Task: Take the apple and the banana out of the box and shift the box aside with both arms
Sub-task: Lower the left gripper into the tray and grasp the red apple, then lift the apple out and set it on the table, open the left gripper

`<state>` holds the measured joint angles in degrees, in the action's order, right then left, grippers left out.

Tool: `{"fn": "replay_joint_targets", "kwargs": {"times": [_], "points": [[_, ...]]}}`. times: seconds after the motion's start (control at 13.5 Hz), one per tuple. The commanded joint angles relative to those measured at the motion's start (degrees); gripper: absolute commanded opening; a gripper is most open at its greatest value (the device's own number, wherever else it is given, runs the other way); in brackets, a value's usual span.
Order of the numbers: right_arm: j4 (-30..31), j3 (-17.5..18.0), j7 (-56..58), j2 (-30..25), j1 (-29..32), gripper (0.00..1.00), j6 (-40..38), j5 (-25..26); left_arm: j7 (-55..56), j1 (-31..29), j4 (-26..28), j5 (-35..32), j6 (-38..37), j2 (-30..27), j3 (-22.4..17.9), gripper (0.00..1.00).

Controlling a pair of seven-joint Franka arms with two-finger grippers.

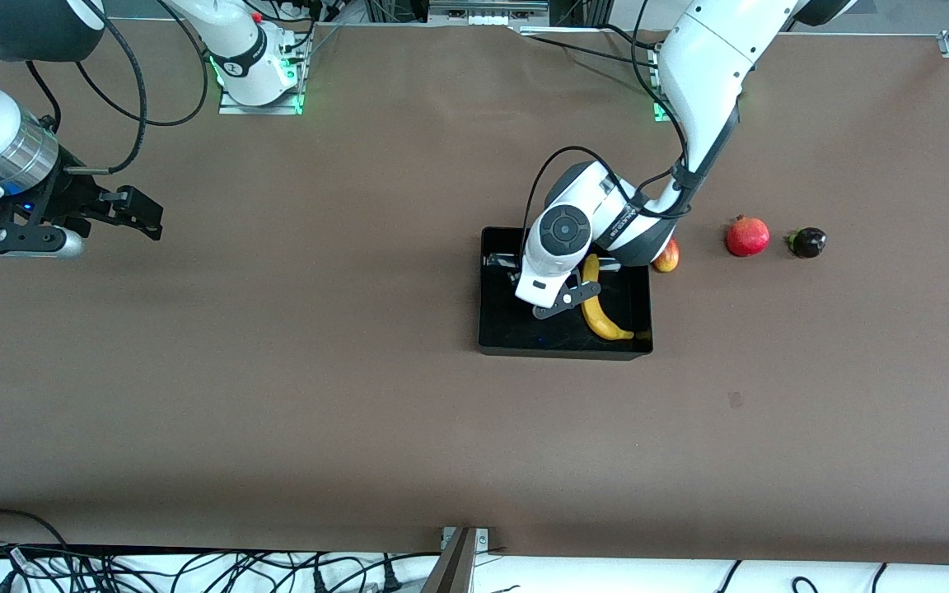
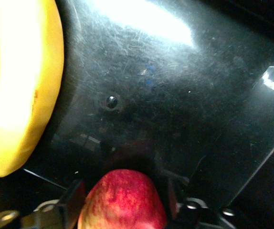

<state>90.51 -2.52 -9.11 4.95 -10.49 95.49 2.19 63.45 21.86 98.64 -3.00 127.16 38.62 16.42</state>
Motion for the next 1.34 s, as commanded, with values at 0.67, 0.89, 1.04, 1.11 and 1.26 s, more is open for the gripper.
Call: {"fn": "replay_joint_targets", "kwargs": {"times": [0.67,0.89,1.04,1.11,1.26], "points": [[-0.8,0.5,-0.4,0.3,0.2,1.00,0.6,0.6,-1.2,-4.3,-1.1,-0.2,-7.9,-5.5,3.4,0.00],[-0.9,0.5,-0.3,0.2,0.2,1.00,0.4,0.6,-9.7,-9.1,-1.9,-0.2,-16.7,-10.8,4.1,0.00],[-1.0,0.5,-0.3,0.1,0.2,1.00,0.5,0.9,-17.8,-13.8,-4.1,-0.2,-24.0,-12.9,4.1,0.00],[-1.0,0.5,-0.2,-0.1,0.2,1.00,0.3,0.7,-21.8,-16.2,-5.4,-0.2,-26.5,-13.1,3.8,0.00],[-1.2,0.5,0.0,-0.6,0.2,1.00,-0.1,1.0,-30.4,-20.2,-7.0,-1.9,-28.3,-13.7,1.1,0.00]]}}
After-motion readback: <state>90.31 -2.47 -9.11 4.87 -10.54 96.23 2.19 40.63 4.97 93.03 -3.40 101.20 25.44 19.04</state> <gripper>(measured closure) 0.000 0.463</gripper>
